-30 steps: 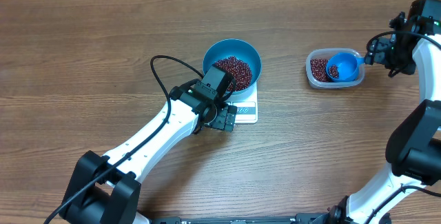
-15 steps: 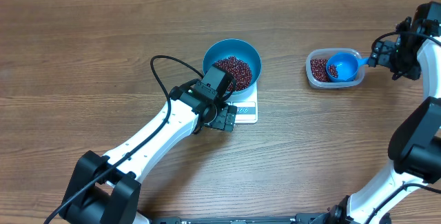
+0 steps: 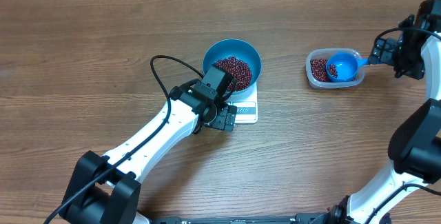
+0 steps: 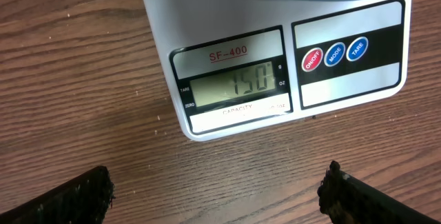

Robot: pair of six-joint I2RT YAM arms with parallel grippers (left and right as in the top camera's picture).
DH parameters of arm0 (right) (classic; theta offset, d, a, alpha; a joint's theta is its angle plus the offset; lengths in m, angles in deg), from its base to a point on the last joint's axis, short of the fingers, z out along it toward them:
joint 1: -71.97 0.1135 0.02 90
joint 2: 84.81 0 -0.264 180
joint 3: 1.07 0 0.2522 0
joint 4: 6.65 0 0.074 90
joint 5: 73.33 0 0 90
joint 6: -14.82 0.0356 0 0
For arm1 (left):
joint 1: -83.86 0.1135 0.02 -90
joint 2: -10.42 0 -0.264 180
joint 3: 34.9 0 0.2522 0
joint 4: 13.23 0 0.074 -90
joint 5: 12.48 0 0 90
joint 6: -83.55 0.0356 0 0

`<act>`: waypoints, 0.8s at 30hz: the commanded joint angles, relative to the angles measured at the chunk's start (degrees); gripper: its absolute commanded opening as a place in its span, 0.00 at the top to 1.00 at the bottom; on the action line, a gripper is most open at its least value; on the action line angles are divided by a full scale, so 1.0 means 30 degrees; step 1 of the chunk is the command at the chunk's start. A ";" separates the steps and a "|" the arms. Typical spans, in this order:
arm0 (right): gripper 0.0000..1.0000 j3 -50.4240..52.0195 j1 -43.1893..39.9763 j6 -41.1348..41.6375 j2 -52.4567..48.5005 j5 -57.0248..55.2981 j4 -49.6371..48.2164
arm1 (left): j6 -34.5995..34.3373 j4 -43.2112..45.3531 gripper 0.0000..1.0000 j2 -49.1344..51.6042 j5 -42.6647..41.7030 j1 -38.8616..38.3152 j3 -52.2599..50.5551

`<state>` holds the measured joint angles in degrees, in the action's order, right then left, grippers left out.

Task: Scoop item into bowl and weigh 150g on scale
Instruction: 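Lay the scoop down in the tub and open the right gripper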

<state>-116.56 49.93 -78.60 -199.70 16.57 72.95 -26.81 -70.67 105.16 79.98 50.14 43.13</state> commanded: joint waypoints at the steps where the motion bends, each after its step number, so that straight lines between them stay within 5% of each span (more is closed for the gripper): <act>1: 0.07 -0.0721 0.0007 0.0124 0.1545 0.0896 0.0408 | 0.0430 0.0029 0.00 0.0138 0.0306 -0.0015 0.0379; 6: 0.04 -0.0641 0.0022 0.0124 0.1603 0.3534 0.1603 | 0.0430 0.0029 0.00 0.0131 0.0306 -0.0015 0.0379; 24: 0.00 -0.0350 0.0036 0.0131 0.1581 0.3628 0.2667 | 0.0430 0.0029 0.00 0.0138 0.0306 -0.0015 0.0379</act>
<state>-117.19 49.95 -78.33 -196.48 26.91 81.39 -26.81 -70.65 105.16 79.98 50.14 43.13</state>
